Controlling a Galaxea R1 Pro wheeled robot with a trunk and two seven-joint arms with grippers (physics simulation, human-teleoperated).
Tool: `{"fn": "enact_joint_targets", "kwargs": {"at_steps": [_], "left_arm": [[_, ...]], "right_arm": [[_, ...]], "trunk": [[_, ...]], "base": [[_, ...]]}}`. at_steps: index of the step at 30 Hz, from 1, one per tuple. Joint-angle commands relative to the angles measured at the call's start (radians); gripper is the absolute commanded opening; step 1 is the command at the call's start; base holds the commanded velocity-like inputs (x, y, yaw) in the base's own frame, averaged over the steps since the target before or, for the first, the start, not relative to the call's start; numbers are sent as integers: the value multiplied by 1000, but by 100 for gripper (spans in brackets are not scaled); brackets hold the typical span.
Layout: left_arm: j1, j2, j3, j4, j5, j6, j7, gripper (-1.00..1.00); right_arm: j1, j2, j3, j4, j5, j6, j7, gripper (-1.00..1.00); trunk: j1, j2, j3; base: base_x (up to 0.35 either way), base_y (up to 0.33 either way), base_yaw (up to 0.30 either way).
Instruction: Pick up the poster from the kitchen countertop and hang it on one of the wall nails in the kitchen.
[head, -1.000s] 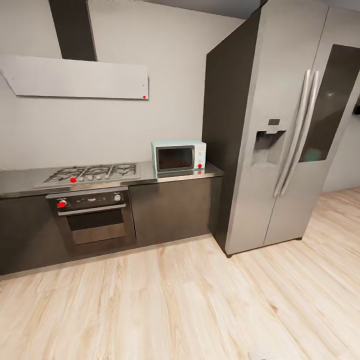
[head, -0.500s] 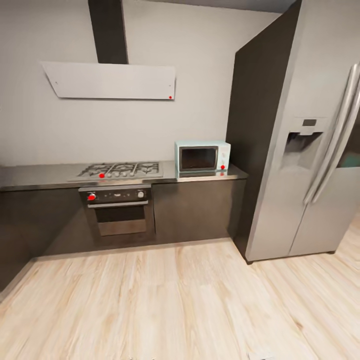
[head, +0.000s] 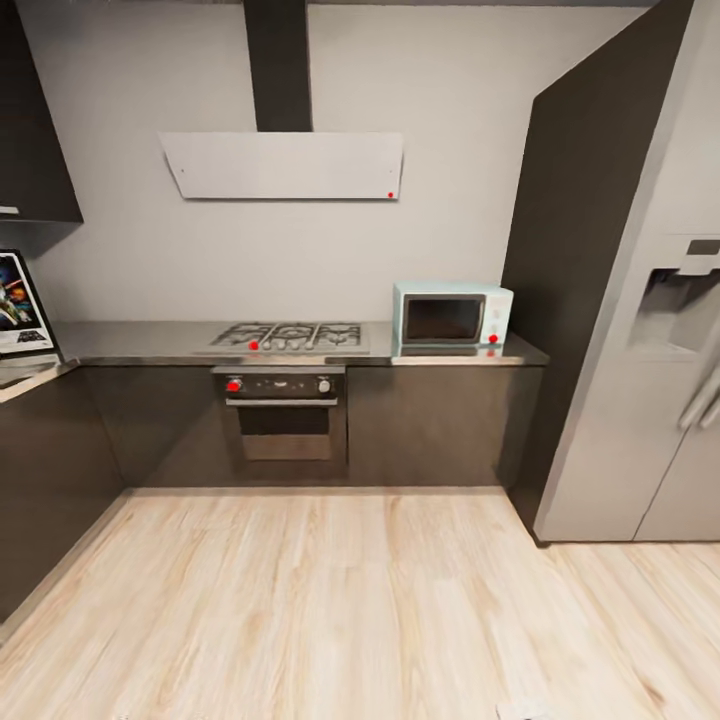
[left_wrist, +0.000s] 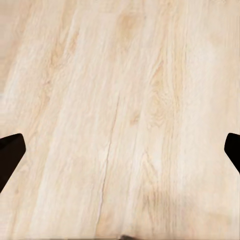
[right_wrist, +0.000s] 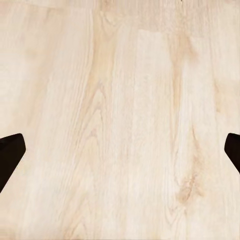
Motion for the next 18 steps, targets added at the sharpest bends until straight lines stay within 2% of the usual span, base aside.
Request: {"fn": "enact_joint_targets", "kwargs": {"at_steps": [1,13,18], "left_arm": [[0,0,0,-2,-1,1,1,100],[0,0,0,-2,-1,2,1,100],[0,0,0,-2,-1,3,1,100]], "right_arm": [[-1,0,-1,1,10,-2,-1,100],[-1,-1,0,8,10,-2,1,100],[-1,-1,0,8,10,-2,-1,100]], "trunk": [[0,0,-1],[0,0,-1],[0,0,-1]], "base": [[90,-185,96],[177,-271,22],[216,-281,183]]}}
